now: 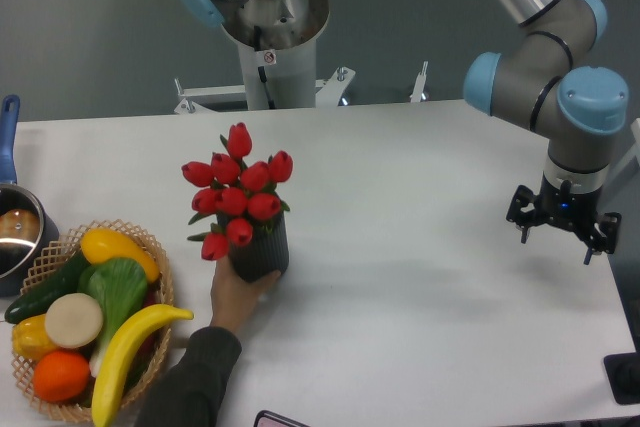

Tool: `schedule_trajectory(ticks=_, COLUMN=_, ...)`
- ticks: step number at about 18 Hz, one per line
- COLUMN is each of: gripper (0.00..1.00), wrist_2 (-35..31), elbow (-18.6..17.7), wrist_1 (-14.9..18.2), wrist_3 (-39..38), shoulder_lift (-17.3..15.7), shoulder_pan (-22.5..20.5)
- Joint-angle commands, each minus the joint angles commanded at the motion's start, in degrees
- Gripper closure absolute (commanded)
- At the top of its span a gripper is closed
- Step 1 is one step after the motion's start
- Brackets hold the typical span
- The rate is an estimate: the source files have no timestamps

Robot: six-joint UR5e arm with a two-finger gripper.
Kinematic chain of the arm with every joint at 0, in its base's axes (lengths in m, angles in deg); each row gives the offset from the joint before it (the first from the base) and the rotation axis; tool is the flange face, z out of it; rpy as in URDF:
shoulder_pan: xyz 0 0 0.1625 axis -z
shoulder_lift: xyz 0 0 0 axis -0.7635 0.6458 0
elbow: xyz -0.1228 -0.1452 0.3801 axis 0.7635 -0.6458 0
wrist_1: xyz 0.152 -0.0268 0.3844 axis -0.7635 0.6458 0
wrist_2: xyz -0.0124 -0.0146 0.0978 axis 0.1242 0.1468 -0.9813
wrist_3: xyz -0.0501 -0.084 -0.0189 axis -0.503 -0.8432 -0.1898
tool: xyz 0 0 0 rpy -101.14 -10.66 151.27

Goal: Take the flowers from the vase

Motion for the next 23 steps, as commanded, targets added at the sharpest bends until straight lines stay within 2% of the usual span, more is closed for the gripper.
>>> schedule_trajectory(ticks=3, gripper=0.0, wrist_2=0.44, elbow=0.0, wrist_1=0.0, wrist_3=-0.88, shoulder_lift=-0.26, shoulder_pan=0.26)
schedule_trajectory(ticks=5, gripper=0.0, wrist_2=1.31, elbow=-0.09, wrist_1=0.0, wrist_3=-6.21, shoulder_lift=-0.79, shoulder_pan=0.53)
schedule_trajectory(ticks=7, gripper=0.0, wrist_2=4.64, elbow=-1.92, wrist_1=-0.26, wrist_3=-10.53, shoulder_lift=-2.01, shoulder_pan=0.79)
schedule_trajectory(ticks=10, gripper=0.0, wrist_2=14.46, elbow=-8.24, wrist_1=-2.37, wrist_3=-10.9, shoulder_lift=-6.49, shoulder_pan=0.44)
schedule_trajectory(ticks=13, gripper=0.0, wrist_2=23.35, elbow=-14.4, wrist_1=-2.64, wrist_3=-10.11, shoulder_lift=-10.19, shoulder_pan=0.35)
schedule_trajectory(ticks=16, gripper=0.0, wrist_2=32.93, elbow=-19.41, wrist_1=-2.55, wrist_3=-3.89, shoulder_lift=-13.0, shoulder_pan=0.44)
schedule_trajectory(ticks=19, gripper=0.0, wrist_2=38.39, elbow=-25.03, wrist_1=-2.46, wrist_3=-0.01, shoulder_lift=-16.34, shoulder_pan=0.0)
schedule_trajectory(ticks=23, gripper=0.0, wrist_2=56.38, elbow=-32.68, wrist_1=-2.11, wrist_3=-0.96, shoulder_lift=-22.66, shoulder_pan=-1.48)
